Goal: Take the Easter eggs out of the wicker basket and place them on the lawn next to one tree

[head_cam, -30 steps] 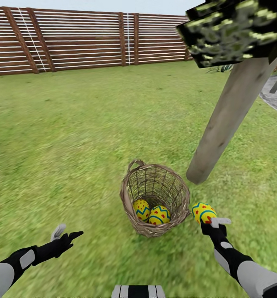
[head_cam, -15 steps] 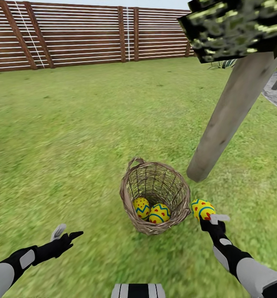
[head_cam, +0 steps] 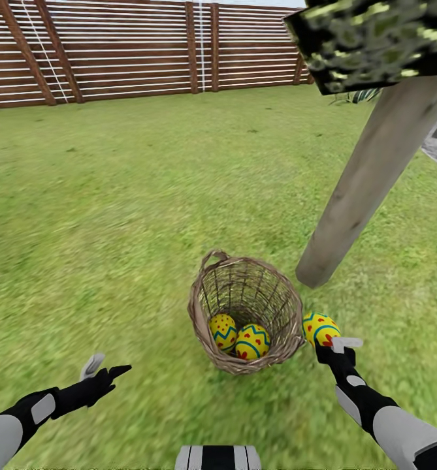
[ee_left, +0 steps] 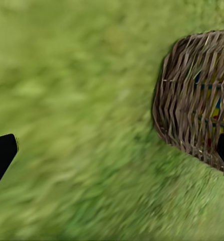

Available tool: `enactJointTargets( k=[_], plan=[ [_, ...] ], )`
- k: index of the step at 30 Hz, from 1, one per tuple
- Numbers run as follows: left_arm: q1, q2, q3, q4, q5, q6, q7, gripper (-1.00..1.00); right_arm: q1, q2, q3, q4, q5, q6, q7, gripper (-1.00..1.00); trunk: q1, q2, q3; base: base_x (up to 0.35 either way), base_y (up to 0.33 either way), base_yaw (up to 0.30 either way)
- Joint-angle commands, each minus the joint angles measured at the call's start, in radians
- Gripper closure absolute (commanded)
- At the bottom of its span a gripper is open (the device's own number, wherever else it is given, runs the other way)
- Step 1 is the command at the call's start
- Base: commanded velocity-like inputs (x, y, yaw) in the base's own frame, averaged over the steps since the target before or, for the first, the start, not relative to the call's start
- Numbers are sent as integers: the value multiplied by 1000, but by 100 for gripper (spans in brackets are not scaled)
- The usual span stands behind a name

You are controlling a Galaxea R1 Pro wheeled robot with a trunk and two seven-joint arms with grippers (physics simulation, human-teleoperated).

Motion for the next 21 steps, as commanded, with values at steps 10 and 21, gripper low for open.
enactJointTargets(
  k=[10,21],
  plan=[
    [0,-1,-4,0,11,10,-4,-100,0,0,7,0,-6,-5,-6,100,0,-1,-5,0,0,0],
    [0,0,-4,0,11,6,-6,-100,0,0,7,0,-6,-6,-6,-100,0,0,-1,0,0,0]
  ],
)
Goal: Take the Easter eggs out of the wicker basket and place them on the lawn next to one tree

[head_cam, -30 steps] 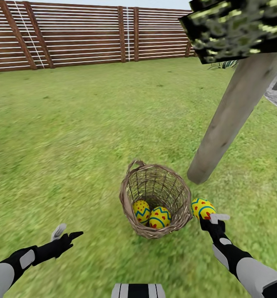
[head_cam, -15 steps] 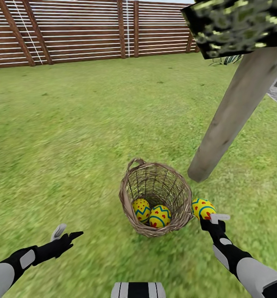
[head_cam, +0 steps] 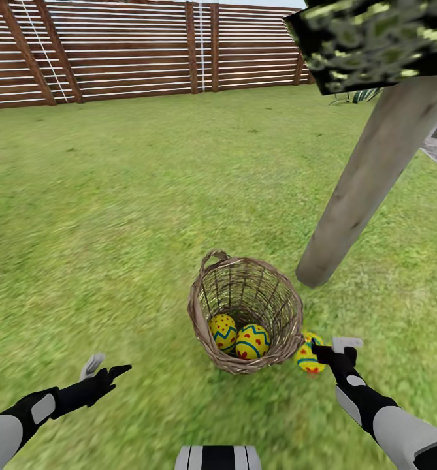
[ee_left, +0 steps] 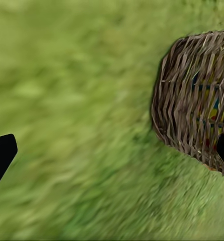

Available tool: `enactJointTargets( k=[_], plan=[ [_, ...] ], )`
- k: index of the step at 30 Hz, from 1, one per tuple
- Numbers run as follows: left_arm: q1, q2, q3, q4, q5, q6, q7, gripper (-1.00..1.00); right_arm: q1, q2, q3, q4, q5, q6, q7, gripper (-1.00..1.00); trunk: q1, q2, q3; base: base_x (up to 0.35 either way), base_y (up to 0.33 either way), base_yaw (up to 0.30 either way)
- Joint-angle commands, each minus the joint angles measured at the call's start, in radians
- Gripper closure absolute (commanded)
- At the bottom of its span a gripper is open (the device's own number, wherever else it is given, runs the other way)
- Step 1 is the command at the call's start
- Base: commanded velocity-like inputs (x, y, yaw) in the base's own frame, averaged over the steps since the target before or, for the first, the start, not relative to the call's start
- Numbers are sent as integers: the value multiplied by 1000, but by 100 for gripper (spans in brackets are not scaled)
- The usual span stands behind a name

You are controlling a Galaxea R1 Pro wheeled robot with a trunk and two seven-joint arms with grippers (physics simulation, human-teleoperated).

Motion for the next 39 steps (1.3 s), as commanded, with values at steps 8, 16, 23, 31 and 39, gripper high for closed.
enactJointTargets(
  k=[8,16,23,31,39],
  plan=[
    [0,-8,-6,0,10,1,30,-100,1,-8,1,57,-9,-6,-5,-100,-4,2,30,0,0,0],
    [0,-73,-5,1,11,-135,355,-100,32,-46,-56,205,-175,-29,-3,-100,-7,4,61,-80,0,0],
    [26,-88,-5,1,12,-191,415,-100,71,-39,-54,208,-201,-31,20,-100,-10,5,88,-324,0,0],
    [101,-146,-5,1,11,-293,439,-100,79,-39,-55,208,-202,-31,60,-100,-14,7,119,-188,0,0],
    [109,-160,-5,1,12,-292,438,-100,79,-38,-54,208,-202,-31,61,-100,-18,9,150,-4,0,0]
  ],
)
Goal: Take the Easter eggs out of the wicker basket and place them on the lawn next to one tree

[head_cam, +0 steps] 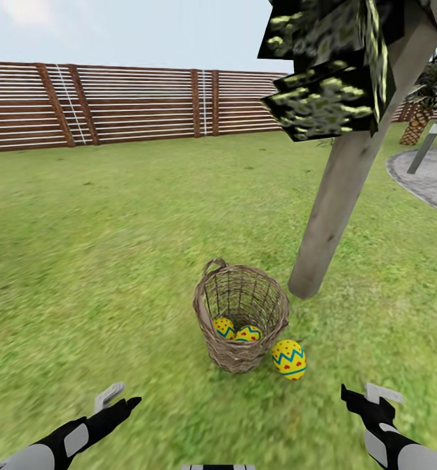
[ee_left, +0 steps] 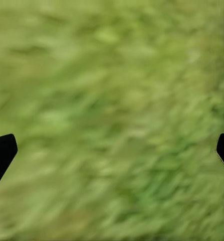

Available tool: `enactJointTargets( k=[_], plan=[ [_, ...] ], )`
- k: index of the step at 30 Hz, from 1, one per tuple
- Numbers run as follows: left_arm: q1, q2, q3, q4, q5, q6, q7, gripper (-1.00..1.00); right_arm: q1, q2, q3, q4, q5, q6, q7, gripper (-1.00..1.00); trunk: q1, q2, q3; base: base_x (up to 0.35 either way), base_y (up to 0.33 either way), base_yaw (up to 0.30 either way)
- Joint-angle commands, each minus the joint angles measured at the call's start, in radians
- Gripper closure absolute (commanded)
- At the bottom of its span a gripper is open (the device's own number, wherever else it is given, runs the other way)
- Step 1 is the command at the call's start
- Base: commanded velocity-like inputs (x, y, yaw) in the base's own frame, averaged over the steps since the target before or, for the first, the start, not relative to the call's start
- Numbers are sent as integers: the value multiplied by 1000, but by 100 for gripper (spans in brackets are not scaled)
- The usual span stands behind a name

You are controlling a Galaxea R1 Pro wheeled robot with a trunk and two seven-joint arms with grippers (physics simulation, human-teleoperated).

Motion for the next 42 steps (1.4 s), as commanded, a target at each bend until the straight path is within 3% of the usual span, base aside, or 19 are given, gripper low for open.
enactJointTargets(
  k=[1,26,33,42],
  plan=[
    [0,0,0,-1,10,10,-3,-100,-1,0,8,2,-3,-3,-4,-100,-1,0,3,0,0,0],
    [2,-16,0,-1,10,10,2,-100,-1,5,9,3,-5,-3,-5,-100,-12,6,100,0,0,0],
    [2,-17,0,-1,10,10,3,-100,-1,26,8,3,-3,-3,-5,-100,-15,7,127,0,0,0],
    [2,-20,0,-1,9,11,2,-100,-1,22,7,0,-4,1,-4,-100,-18,9,154,0,0,0]
  ],
)
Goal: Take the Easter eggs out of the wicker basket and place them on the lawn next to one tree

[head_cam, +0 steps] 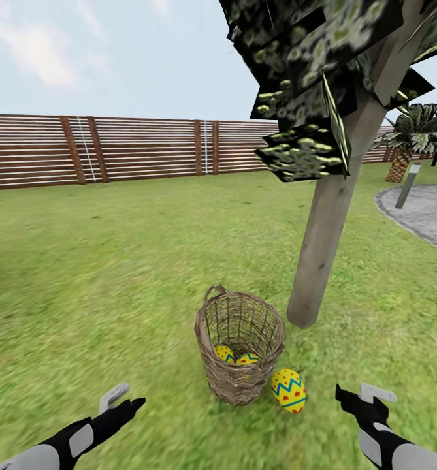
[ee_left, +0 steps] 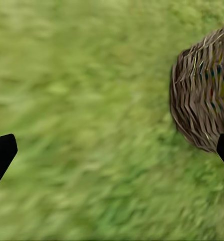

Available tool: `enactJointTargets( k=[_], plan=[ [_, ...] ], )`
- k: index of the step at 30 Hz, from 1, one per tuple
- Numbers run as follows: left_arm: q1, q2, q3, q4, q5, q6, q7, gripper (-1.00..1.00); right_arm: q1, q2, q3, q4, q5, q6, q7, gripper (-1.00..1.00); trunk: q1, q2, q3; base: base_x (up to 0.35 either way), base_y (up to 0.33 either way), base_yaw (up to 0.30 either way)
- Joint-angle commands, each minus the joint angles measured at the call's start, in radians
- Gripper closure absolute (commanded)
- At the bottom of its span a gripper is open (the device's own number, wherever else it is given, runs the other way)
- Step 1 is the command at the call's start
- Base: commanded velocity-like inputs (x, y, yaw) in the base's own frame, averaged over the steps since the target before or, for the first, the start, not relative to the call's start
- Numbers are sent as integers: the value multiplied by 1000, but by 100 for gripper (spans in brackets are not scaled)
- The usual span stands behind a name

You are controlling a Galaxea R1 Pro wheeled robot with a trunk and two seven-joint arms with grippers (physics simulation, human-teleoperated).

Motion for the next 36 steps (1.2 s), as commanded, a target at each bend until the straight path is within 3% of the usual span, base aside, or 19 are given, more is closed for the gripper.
enactJointTargets(
  k=[1,4,6,9,10,12,14,20,22,25,31,32,33,36],
  plan=[
    [0,-2,0,-1,11,10,-4,-100,-1,-1,8,0,-3,0,-3,-100,0,0,-1,0,0,0],
    [0,-3,0,-1,11,10,-4,-100,-2,-15,7,-37,0,28,-6,-100,0,0,-1,0,0,0],
    [0,-2,0,-1,11,10,-4,-100,-3,-40,7,-116,1,136,-9,-100,0,0,-1,0,0,0],
    [0,1,0,-1,10,10,-3,-100,-4,-86,6,-330,1,456,-22,-100,0,0,-1,0,0,0],
    [0,1,0,-1,10,10,-3,-100,-4,-93,5,-411,1,561,-54,-100,0,0,-1,0,0,0],
    [0,1,0,-1,10,10,-3,-100,-4,-96,4,-545,1,679,-157,-100,0,0,-1,0,0,0],
    [0,2,0,-1,10,10,-2,-100,-4,-95,4,-657,1,755,-252,-100,0,0,-1,0,0,0],
    [0,2,0,-1,10,10,-3,-100,-5,-90,6,-854,1,874,-329,-100,0,0,-1,0,0,0],
    [0,2,0,-1,10,10,-3,-100,-5,-83,6,-938,0,933,-396,-100,0,0,-1,0,0,0],
    [0,2,0,-1,10,10,-3,-100,-5,-28,7,-1053,0,994,-522,-100,0,0,-1,0,0,0],
    [0,2,0,-1,10,10,-3,-100,-5,100,17,-1106,1,1053,-579,-100,0,0,-1,0,1,0],
    [0,2,0,-1,10,10,-3,-100,-5,126,29,-1107,1,1055,-580,-100,0,0,-1,0,59,0],
    [0,2,0,-1,10,9,-3,-100,-5,134,37,-1107,1,1055,-580,-100,0,0,-1,0,85,0],
    [0,3,0,-1,10,9,-3,-100,-5,185,130,-1106,2,1054,-585,-100,0,0,-1,0,205,0]
  ],
)
